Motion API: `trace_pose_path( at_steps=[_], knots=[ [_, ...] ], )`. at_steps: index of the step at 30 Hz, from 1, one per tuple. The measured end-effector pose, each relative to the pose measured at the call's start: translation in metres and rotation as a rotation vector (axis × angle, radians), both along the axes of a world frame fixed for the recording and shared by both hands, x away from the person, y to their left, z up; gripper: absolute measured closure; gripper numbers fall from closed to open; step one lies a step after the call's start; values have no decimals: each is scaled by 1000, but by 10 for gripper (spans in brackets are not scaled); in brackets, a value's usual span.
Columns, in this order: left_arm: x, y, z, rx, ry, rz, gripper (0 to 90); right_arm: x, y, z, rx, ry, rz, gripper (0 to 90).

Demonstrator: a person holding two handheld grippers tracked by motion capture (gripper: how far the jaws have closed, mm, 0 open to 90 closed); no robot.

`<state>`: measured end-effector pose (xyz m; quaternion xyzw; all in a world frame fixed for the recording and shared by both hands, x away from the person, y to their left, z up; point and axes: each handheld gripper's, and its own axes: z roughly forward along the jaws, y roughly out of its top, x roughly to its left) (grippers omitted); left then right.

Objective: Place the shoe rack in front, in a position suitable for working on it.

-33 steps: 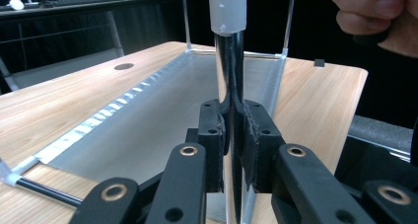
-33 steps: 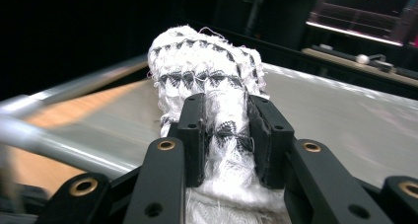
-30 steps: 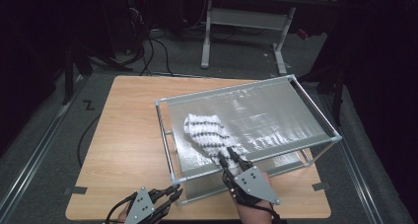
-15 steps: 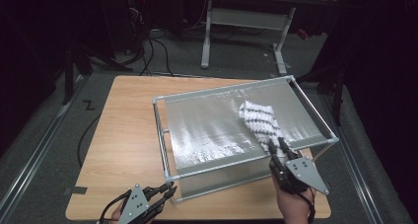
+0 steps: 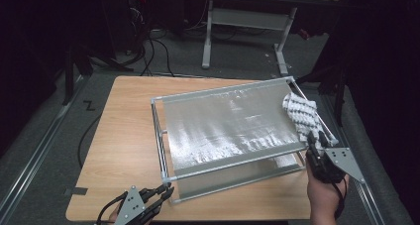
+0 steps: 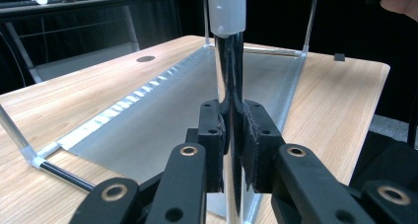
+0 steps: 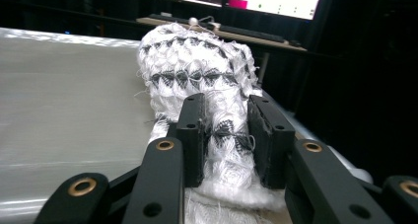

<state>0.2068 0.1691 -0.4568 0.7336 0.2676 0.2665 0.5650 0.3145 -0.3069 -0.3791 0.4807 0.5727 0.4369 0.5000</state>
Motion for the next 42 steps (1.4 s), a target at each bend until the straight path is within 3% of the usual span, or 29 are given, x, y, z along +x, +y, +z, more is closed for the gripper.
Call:
trace_pose_path(
  at_steps=[6,23,28,42],
  knots=[
    [0,0,0,3,-5,2,797,3,-10,0,21,-1,-14,699],
    [0,0,-3,-18,-11,0,798,-1,3,-2,104,8,92,715],
    [0,0,-3,-19,-12,1,798,-4,13,-2,113,8,123,714],
    [0,0,-4,-21,-15,-1,798,-21,70,-3,101,21,269,698]
  ],
)
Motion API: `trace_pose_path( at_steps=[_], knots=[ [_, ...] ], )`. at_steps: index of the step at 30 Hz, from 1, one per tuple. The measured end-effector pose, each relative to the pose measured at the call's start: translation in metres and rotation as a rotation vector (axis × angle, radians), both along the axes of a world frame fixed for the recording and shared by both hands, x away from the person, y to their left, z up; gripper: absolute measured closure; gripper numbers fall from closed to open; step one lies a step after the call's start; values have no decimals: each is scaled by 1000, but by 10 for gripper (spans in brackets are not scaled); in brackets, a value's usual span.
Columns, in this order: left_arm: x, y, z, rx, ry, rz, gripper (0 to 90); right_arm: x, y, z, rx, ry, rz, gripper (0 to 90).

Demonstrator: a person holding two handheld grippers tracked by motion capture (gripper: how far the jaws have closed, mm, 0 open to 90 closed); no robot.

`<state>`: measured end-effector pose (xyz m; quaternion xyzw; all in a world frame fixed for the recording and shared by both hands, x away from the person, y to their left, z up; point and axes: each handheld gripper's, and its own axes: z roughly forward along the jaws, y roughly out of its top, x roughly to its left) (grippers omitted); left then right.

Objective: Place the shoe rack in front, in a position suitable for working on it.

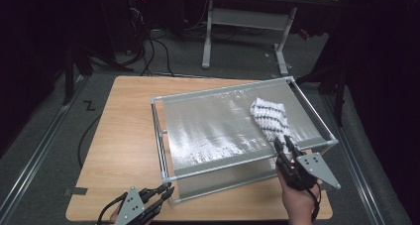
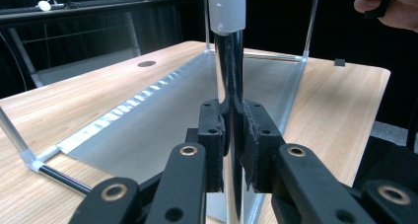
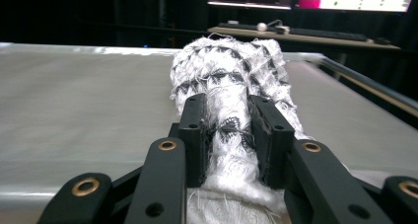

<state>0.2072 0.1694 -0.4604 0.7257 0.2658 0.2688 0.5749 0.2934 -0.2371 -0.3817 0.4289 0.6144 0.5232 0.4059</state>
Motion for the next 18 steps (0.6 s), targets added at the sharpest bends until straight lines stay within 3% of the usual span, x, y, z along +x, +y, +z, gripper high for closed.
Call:
trace_pose_path(
  at_steps=[7,14,18],
  knots=[
    [0,0,0,0,1,1,798,-13,41,0,-42,-14,107,697],
    [0,0,0,0,1,3,798,-24,75,1,-54,-13,203,695],
    [0,0,0,0,1,4,798,-32,103,0,-60,-21,279,692]
  ],
)
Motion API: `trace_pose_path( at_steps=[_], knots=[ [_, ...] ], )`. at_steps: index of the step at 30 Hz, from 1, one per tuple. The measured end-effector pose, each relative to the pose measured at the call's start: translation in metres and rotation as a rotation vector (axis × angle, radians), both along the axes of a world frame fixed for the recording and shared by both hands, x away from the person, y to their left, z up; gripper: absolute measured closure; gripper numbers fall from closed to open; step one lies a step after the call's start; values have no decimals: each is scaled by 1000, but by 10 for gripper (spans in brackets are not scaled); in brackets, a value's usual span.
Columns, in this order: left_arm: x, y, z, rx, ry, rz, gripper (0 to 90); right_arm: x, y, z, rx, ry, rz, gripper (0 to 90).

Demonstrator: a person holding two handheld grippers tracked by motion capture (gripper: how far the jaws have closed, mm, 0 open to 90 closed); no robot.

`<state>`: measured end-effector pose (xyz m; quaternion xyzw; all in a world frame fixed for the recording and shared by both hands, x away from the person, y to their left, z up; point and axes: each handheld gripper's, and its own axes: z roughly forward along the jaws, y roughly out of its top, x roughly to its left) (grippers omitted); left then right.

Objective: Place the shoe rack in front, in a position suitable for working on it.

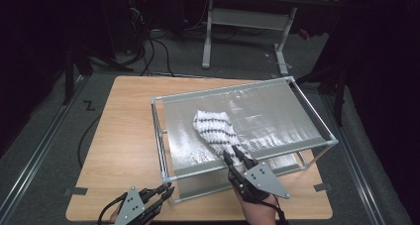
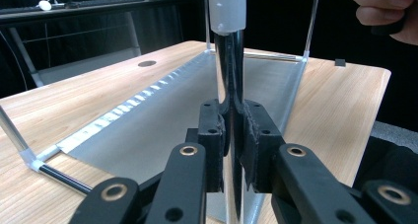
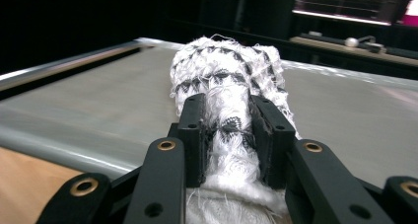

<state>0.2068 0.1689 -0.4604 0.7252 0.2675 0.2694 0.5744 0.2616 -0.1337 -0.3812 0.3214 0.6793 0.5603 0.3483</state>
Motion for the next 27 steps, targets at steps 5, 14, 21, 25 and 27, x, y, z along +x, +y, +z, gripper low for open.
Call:
trace_pose_path(
  at_steps=[5,14,21,25,27],
  knots=[
    [0,0,0,0,0,1,799,-8,24,0,-2,-1,69,688],
    [0,0,0,-1,0,4,799,-22,63,0,-2,2,182,680],
    [0,0,0,-1,-1,3,799,-29,81,1,-15,-7,228,672],
    [0,0,0,-1,-2,3,798,-32,87,1,-27,-13,244,673],
    [0,0,0,-1,-2,3,798,-33,87,1,-33,-18,246,673]
  ],
)
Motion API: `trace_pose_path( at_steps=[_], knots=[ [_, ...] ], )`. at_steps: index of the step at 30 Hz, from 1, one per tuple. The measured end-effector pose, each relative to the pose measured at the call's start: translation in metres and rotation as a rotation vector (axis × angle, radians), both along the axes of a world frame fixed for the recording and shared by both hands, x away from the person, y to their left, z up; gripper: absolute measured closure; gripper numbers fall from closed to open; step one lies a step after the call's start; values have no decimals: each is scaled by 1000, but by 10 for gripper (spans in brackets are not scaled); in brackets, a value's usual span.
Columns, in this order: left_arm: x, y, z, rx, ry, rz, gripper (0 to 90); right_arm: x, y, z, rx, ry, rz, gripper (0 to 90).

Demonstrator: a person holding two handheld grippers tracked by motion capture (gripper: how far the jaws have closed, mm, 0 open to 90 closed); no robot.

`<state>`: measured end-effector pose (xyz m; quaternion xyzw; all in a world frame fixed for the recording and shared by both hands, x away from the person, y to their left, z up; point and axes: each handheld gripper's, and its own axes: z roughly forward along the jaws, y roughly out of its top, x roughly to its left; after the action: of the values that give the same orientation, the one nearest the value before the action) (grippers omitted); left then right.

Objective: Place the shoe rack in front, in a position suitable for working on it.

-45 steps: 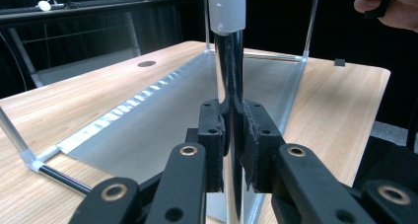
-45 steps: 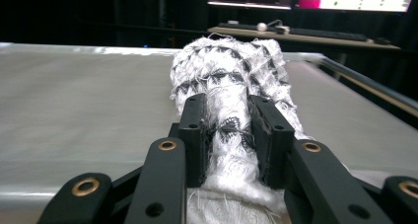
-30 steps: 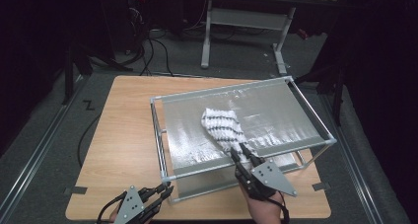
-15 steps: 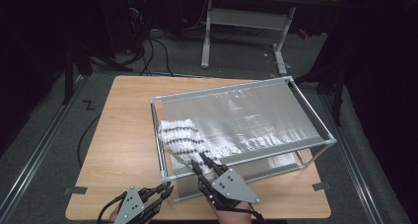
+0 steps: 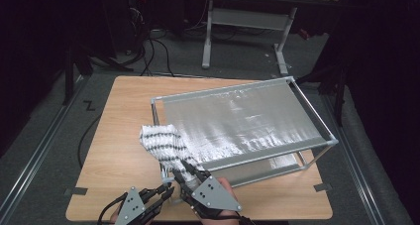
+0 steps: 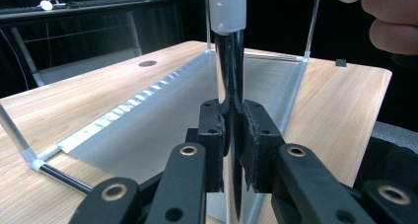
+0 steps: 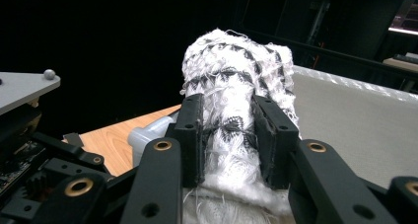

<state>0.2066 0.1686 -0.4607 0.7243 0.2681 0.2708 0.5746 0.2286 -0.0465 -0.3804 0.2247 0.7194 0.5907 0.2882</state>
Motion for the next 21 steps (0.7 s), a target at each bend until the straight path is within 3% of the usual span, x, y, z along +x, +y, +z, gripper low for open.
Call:
trace_pose_path(
  at_steps=[10,21],
  knots=[
    [0,0,0,-2,3,1,799,6,-12,0,-8,-1,-64,676],
    [0,-1,0,-2,3,3,799,23,-58,0,-14,-15,-228,680]
  ],
)
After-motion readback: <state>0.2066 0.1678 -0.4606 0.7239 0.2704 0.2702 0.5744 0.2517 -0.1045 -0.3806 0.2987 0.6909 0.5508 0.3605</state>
